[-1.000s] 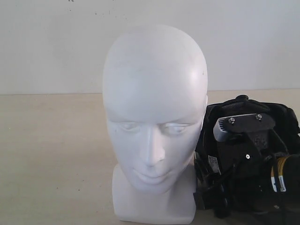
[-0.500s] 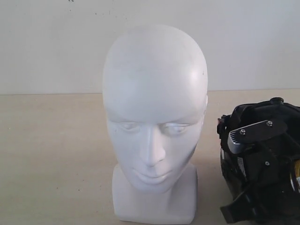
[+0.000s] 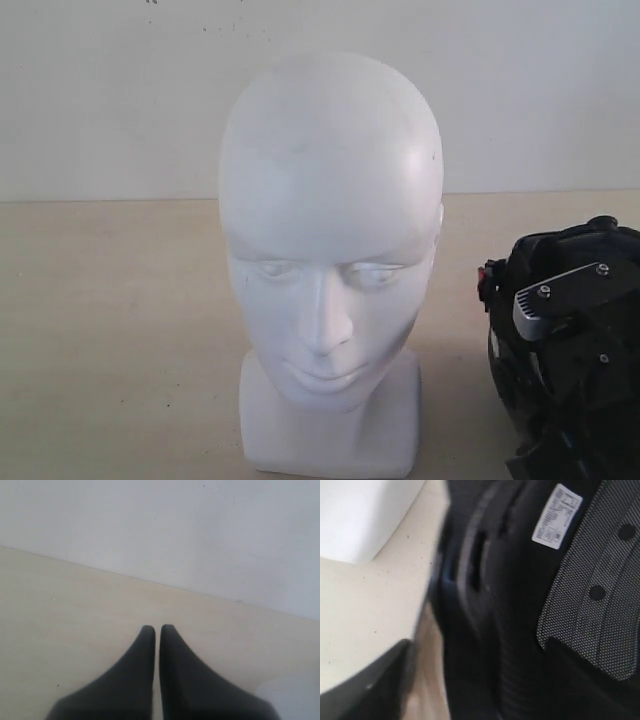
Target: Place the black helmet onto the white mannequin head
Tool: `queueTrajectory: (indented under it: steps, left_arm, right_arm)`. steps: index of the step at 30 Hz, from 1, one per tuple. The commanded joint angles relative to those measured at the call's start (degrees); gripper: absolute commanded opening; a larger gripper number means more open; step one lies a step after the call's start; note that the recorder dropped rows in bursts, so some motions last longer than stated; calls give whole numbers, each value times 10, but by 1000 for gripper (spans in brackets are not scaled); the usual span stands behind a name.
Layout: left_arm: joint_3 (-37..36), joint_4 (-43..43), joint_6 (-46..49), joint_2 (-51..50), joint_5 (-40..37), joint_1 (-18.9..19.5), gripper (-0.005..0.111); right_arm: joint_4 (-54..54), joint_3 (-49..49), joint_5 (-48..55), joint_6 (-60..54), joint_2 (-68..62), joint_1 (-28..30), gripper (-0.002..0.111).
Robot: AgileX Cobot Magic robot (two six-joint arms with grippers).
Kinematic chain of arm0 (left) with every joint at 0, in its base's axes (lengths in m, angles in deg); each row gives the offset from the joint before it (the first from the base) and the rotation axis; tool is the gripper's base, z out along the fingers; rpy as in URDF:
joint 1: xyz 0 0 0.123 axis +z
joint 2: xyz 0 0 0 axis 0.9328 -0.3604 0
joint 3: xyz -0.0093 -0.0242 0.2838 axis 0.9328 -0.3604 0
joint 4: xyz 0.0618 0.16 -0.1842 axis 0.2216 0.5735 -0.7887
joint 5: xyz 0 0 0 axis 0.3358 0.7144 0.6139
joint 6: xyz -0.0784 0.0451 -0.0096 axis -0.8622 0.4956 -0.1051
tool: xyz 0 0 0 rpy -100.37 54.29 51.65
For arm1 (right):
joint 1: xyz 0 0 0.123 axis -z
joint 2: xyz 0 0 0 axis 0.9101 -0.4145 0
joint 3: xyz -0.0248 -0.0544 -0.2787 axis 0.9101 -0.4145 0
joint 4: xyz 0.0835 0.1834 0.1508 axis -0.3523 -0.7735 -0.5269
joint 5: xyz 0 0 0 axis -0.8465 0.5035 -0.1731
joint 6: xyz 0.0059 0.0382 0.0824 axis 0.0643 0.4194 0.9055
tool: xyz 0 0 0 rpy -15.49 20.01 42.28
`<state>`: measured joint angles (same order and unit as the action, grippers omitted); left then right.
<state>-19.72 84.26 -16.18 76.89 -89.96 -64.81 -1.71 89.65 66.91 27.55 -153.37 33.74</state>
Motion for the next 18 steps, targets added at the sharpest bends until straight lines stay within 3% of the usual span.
queueTrajectory:
  steps: [1,18]
  left_arm:
    - [-2,2,-2,1,-2,-3,4]
    - [-2,2,-2,1,-2,-3,4]
  right_arm:
    - [1,-2,8,6,5,4,76]
    - [-3,27,-28,28,4,-14,77]
